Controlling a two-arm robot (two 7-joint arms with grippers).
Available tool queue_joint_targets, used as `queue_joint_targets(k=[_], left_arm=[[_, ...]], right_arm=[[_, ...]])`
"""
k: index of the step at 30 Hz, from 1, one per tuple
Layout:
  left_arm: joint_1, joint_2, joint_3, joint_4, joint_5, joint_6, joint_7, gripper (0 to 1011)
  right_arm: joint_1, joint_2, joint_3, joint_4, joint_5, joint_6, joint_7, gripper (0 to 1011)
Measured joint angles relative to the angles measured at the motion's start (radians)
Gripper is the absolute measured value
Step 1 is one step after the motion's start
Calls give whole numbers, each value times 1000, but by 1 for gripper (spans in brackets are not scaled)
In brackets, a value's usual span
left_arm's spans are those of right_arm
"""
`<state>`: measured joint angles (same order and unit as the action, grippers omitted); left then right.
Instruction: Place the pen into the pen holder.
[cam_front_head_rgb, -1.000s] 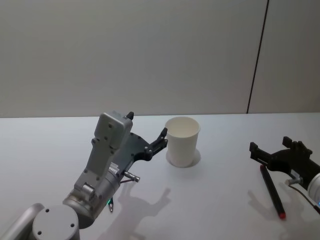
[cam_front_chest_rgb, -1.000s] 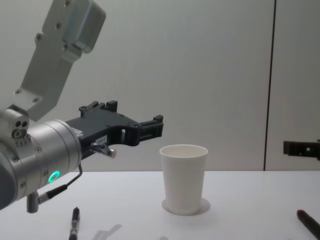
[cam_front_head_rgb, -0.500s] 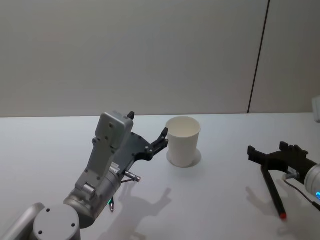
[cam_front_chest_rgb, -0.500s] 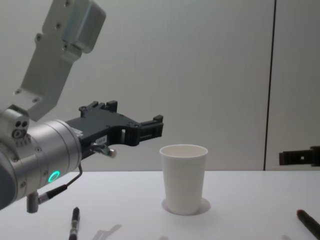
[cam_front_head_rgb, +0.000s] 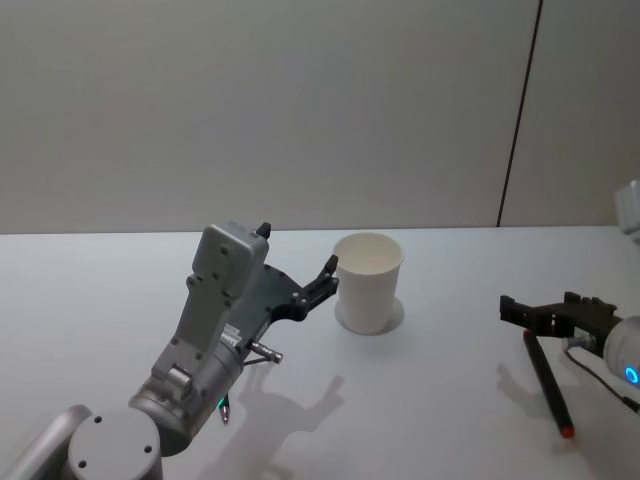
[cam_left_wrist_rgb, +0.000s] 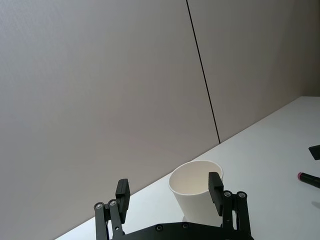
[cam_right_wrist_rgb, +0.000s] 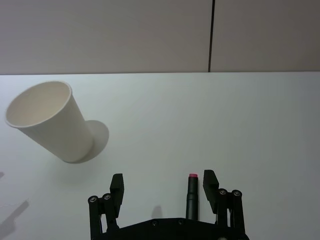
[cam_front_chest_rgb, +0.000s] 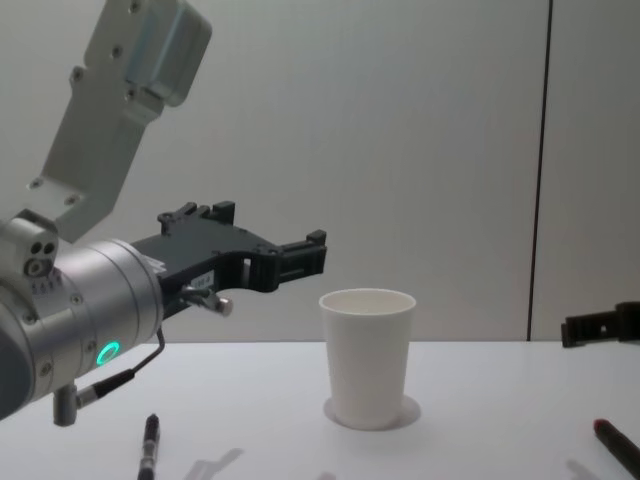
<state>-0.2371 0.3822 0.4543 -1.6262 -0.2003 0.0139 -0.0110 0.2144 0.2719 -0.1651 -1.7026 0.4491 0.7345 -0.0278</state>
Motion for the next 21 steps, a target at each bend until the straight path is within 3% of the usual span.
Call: queue_joint_targets(k=[11, 21], left_arm=[[0, 0, 0, 0, 0, 0, 0, 1004], [0, 0, 0, 0, 0, 0, 0, 1004]], right_arm=[[62, -42, 10, 63, 25, 105, -85, 1002], [113, -67, 13, 125, 20, 176, -120, 1002]])
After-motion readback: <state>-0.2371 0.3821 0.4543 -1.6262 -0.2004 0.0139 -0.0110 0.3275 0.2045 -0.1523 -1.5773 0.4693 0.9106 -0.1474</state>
